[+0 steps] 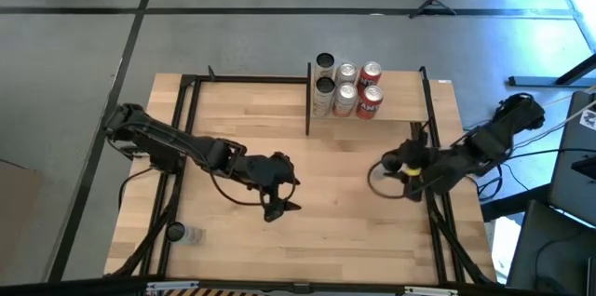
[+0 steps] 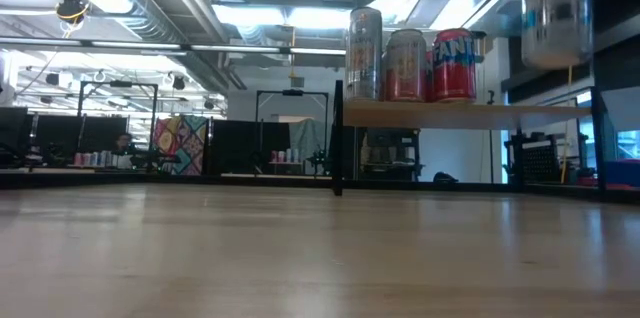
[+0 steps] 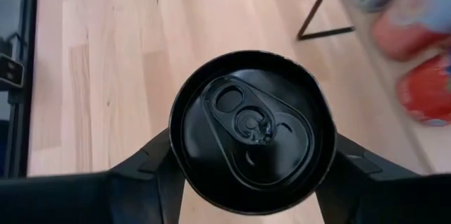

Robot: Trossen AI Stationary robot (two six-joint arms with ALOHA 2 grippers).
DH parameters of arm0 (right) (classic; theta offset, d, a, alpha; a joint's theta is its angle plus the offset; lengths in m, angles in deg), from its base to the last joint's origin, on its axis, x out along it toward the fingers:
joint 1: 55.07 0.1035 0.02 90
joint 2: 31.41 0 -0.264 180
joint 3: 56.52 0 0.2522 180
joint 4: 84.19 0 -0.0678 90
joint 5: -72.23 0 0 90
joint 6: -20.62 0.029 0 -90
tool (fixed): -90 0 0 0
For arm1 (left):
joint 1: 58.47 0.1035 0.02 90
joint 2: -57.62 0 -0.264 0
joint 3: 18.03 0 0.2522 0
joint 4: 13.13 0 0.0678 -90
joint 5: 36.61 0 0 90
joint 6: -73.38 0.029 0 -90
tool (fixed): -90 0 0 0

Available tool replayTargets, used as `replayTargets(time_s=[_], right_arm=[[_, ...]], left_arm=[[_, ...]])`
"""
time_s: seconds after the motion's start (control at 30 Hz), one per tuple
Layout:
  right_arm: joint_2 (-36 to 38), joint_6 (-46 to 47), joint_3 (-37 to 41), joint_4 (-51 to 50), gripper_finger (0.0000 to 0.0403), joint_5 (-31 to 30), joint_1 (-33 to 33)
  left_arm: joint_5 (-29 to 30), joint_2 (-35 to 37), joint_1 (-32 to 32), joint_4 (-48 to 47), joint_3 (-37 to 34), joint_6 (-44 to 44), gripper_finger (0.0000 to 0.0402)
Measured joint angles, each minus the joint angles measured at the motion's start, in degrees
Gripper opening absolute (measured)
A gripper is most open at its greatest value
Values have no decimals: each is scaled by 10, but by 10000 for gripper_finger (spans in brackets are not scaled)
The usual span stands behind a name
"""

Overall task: Place canned beverage on shelf
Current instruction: Put the right black soda can onto the shelf

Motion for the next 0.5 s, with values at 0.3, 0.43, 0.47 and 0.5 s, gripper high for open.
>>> replayTargets(time_s=[0.3, 0.43, 0.47, 0.5], right_arm=[[63, 49, -56, -98, 216, -57, 0], [70, 69, -98, -147, 216, -86, -3], [70, 69, -112, -158, 216, -94, -8], [69, 69, -126, -167, 216, -99, -18]], left_arm=[[18, 54, 12, -83, 0, 20, 350], [20, 79, 30, -110, 0, 45, 350], [19, 87, 38, -111, 0, 55, 350], [17, 94, 44, -114, 0, 65, 350]])
